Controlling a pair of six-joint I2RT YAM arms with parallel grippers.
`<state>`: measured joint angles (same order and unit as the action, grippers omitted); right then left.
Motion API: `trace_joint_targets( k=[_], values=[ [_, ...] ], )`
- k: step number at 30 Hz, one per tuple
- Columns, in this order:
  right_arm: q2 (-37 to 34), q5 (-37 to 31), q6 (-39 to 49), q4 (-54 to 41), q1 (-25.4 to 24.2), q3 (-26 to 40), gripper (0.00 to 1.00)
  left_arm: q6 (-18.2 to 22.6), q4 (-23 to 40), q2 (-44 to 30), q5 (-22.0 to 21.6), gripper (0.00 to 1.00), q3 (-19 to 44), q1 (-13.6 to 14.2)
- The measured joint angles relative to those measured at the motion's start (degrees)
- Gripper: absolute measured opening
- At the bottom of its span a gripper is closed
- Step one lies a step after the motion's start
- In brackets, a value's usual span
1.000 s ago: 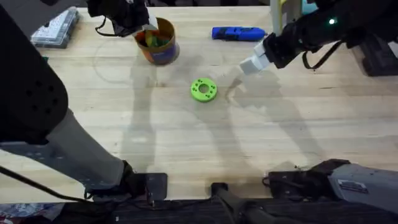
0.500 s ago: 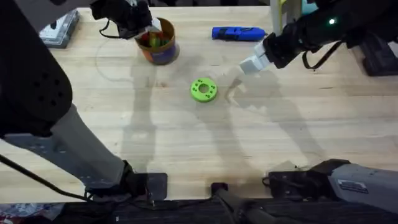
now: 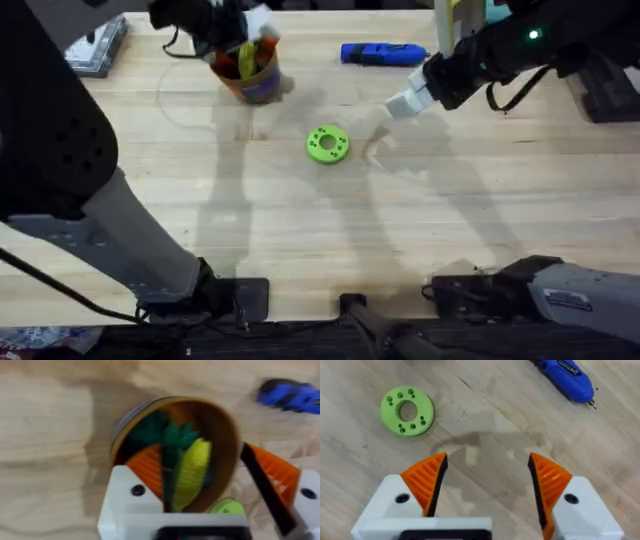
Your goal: Pick up the gripper from the table and insert it into the empty holder that is missing its gripper. Then pick up a screw, insert it into the mounting hole, and use the screwdriver to tighten it. Finally, clean up the table by picking up the vegetable and placing it into the bucket.
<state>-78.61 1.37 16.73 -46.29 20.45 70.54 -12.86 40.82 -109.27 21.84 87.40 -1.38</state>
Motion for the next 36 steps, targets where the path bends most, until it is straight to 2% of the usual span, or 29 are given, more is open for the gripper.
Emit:
trace_joint_targets(
  k=[2,13,18,23,27,31,36],
  values=[
    [0.0,0.0,0.0,0.0,0.0,0.0,0.969,0.2,0.3,0.2,-0.4,0.982,0.6,0.5],
    [0.0,0.0,0.0,-0.1,0.0,0.0,0.969,0.5,0.6,-1.3,-1.1,0.986,0.6,0.3],
    [0.0,0.0,0.0,-0.1,0.0,0.0,0.969,1.4,3.8,-1.6,-0.8,0.986,4.7,0.3],
    [0.0,0.0,0.0,-0.1,0.0,0.0,0.969,4.3,12.3,-1.1,-1.0,0.986,12.6,0.1],
    [0.0,0.0,0.0,-0.4,0.0,0.0,0.969,7.5,22.0,1.3,-2.6,0.986,17.6,0.0],
    [0.0,0.0,0.0,-1.5,0.0,0.0,0.969,9.5,30.9,7.1,-7.3,0.986,18.7,0.0],
    [0.0,0.0,0.0,-1.8,0.0,0.0,0.969,11.0,35.0,16.0,-12.3,0.986,17.6,0.2]
  ],
)
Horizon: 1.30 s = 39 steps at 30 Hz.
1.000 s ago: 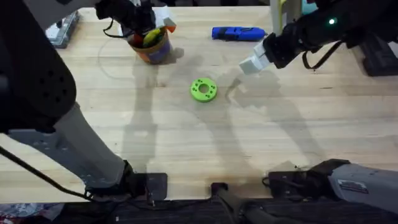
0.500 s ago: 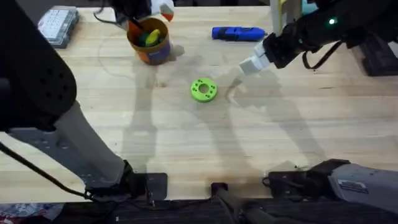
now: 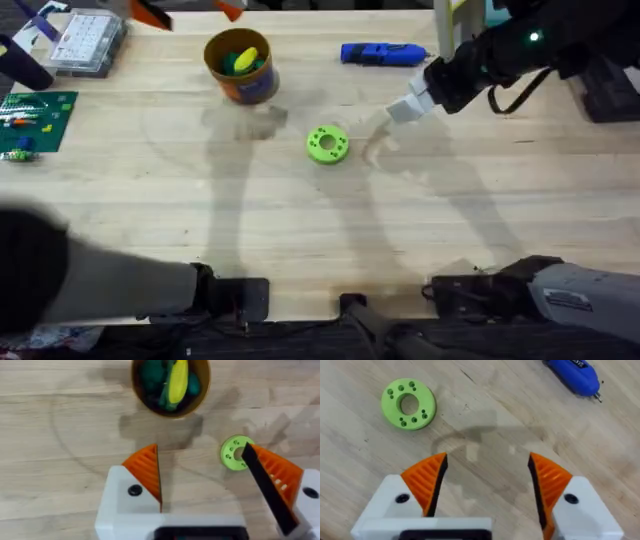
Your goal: Pick up the gripper from the table and insert it into the empty holder that is missing its gripper. Then pick up a screw, insert it into the mounting hole, and use the screwdriver to tighten it. Finally, clean up the table by picking up the vegetable and placing it into the bucket.
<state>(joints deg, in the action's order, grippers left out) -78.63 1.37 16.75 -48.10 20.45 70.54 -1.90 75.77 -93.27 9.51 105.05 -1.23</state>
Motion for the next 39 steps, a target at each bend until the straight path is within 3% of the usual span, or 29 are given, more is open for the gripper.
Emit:
trace_joint_targets(
  k=[8,14,22,39],
  values=[
    [1.2,0.0,-2.9,-3.2,0.0,1.7,0.969,0.3,-4.0,24.5,-2.9,0.986,-18.9,1.2],
    [8.4,0.0,-7.8,-5.0,-1.2,6.8,0.969,0.4,-3.1,35.0,-3.1,0.986,-26.6,1.2],
    [16.4,0.0,-10.1,-5.7,-2.4,7.7,0.969,0.4,-3.1,39.5,-3.2,0.986,-27.3,1.2],
    [16.7,0.0,-10.3,-5.8,-2.4,7.7,0.969,0.4,-3.1,39.6,-3.2,0.986,-27.3,1.2]
  ],
)
